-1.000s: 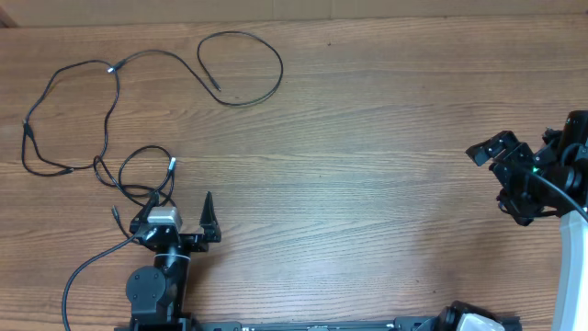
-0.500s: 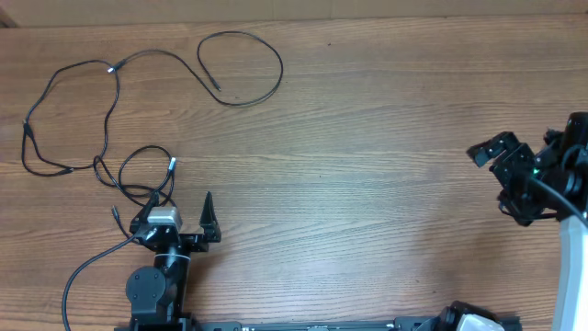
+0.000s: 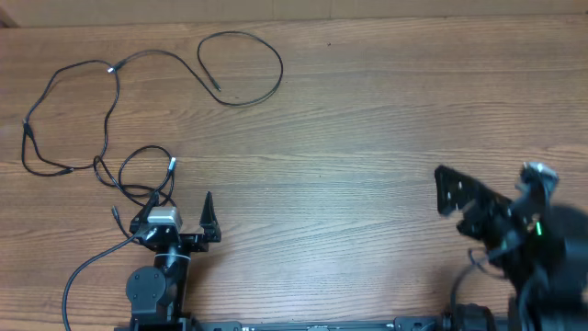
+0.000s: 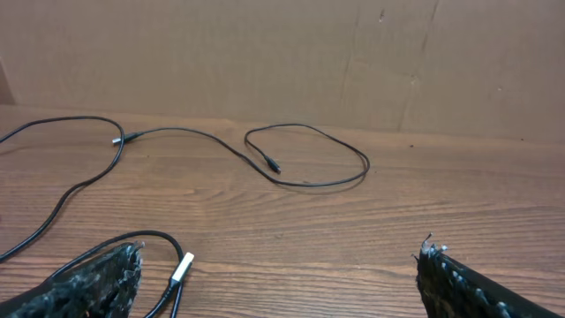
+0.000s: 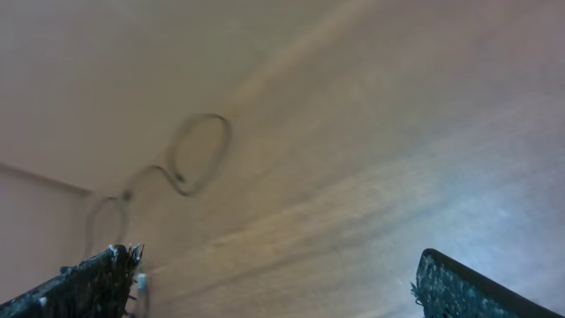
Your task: Untangle cables
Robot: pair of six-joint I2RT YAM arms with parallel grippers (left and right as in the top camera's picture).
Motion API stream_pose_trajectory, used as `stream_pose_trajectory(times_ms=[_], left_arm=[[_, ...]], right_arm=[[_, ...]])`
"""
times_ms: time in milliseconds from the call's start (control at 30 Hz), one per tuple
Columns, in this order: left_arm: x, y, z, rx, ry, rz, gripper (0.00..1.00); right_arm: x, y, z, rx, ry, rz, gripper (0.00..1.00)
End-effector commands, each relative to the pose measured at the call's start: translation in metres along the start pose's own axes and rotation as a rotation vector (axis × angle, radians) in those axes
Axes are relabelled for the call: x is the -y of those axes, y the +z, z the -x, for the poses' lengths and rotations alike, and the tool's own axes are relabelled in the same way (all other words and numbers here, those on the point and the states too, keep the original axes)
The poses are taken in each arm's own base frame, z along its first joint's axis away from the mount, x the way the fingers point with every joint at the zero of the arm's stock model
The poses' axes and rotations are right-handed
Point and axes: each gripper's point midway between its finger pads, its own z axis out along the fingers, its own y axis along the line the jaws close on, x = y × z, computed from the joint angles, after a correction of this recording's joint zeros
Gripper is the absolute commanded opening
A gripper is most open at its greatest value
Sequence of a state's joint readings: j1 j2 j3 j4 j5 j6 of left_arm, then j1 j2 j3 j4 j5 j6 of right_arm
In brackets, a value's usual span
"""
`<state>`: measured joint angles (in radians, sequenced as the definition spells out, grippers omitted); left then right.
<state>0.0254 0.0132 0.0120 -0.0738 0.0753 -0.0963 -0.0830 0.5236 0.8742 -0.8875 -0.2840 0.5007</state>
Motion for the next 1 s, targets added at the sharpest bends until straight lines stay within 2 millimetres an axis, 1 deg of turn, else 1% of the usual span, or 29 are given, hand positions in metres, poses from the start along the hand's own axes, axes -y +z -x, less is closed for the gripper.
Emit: stream_pose_trajectory(times_ms=[0, 33, 100, 133, 200, 300, 400, 533, 633, 667, 733, 833, 967], left_arm=[[0.003, 0.0, -0.001, 0.004, 0.023, -0.011, 1.0], [0.003, 0.0, -0.001, 0.004, 0.023, -0.011, 0.99], [0.003, 0.0, -0.001, 0.004, 0.023, -0.011, 0.99], [0.003, 0.0, -0.001, 0.004, 0.023, -0.011, 1.0], [0.003, 0.0, -0.001, 0.004, 0.023, -0.011, 0.99], [0.003, 0.0, -0.001, 0.004, 0.023, -0.011, 0.99], [0.003, 0.0, -0.001, 0.004, 0.023, -0.011, 0.99], [0.003, 0.0, -0.001, 0.004, 0.023, -0.011, 1.0], [0.003, 0.0, -0.001, 0.004, 0.023, -0.011, 1.0], [0.003, 0.0, -0.001, 0.004, 0.023, -0.011, 0.99], [0.003, 0.0, -0.001, 0.004, 0.023, -0.011, 0.99], [0.003, 0.0, -0.001, 0.004, 0.023, -0.011, 1.0], [0.003, 0.0, -0.001, 0.004, 0.023, -0.011, 0.99]], right_arm=[[-0.014, -0.026, 0.003, 0.101, -0.049, 0.074, 1.0], [-0.017, -0.033, 0.006, 0.133, -0.06, 0.088, 1.0], [-0.018, -0.041, 0.021, 0.232, -0.075, 0.081, 1.0], [-0.019, -0.043, 0.024, 0.256, -0.081, 0.088, 1.0], [-0.02, -0.044, 0.028, 0.297, -0.092, 0.105, 1.0], [-0.01, -0.039, 0.037, 0.378, -0.092, 0.078, 1.0], [0.004, -0.027, 0.04, 0.435, -0.088, 0.048, 1.0], [0.017, -0.006, 0.037, 0.488, -0.096, 0.068, 1.0], [0.028, 0.01, 0.03, 0.496, -0.096, 0.069, 1.0], [0.035, 0.019, 0.025, 0.494, -0.096, 0.068, 1.0], [0.043, 0.026, 0.023, 0.514, -0.093, 0.059, 1.0], [0.049, 0.035, 0.019, 0.539, -0.098, 0.073, 1.0], [0.058, 0.043, 0.014, 0.568, -0.099, 0.076, 1.0]])
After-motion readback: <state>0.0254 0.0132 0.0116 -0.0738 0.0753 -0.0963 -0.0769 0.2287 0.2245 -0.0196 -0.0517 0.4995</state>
